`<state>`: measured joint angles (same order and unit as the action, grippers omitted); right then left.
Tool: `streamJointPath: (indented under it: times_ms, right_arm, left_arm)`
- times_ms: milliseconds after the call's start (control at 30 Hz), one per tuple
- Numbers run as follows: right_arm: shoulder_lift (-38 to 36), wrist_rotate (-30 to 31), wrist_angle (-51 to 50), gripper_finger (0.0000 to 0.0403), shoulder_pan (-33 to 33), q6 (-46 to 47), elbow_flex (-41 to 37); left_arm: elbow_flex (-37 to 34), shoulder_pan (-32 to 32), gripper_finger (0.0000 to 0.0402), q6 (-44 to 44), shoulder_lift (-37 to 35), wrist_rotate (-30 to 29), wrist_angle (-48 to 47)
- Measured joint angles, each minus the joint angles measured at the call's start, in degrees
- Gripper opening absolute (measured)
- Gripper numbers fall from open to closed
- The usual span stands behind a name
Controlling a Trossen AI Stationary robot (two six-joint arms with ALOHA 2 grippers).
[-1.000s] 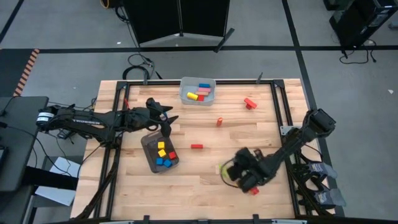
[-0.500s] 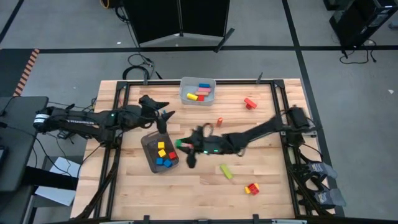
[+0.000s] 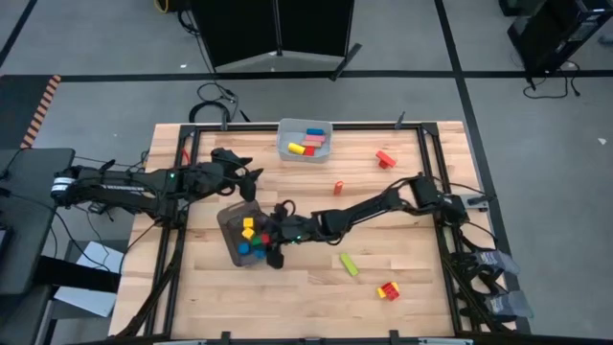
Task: Sort blocks by size
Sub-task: Put the red rectangular block into the gray bin
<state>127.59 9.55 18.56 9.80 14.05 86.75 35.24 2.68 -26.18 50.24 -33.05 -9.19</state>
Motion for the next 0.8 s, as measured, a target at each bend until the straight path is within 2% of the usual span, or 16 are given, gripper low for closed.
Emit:
streamJointPath:
  times_ms: [100,267,367,500,633,800]
  right_arm:
    - [-5.4,3.38,3.85,0.0316,-0.4,-2.25,-6.41]
    - [-18.55,9.11,17.88,0.0321,-0.72,-4.44,-27.06]
    - [-28.93,13.23,25.96,0.0312,-0.59,-5.98,-39.45]
    - [-42.37,19.61,28.96,0.0301,-0.56,-6.64,-52.26]
    - [-54.71,22.91,30.06,0.0292,-0.59,-7.34,-59.47]
    - [-64.75,23.25,29.27,0.0287,0.07,-9.97,-63.87]
  left_arm:
    - [0.0,0.0,0.0261,-0.66,0.78,1.91,-1.04]
    - [1.13,0.02,0.0261,2.35,5.38,8.71,-0.96]
    - [4.04,0.11,0.0261,6.37,10.93,13.51,-1.66]
    - [11.71,-0.01,0.0261,12.24,21.92,20.54,-2.28]
    - [19.89,-0.54,0.0261,17.53,33.63,25.76,-5.56]
    - [28.24,-2.27,0.0261,23.01,45.51,29.43,-9.45]
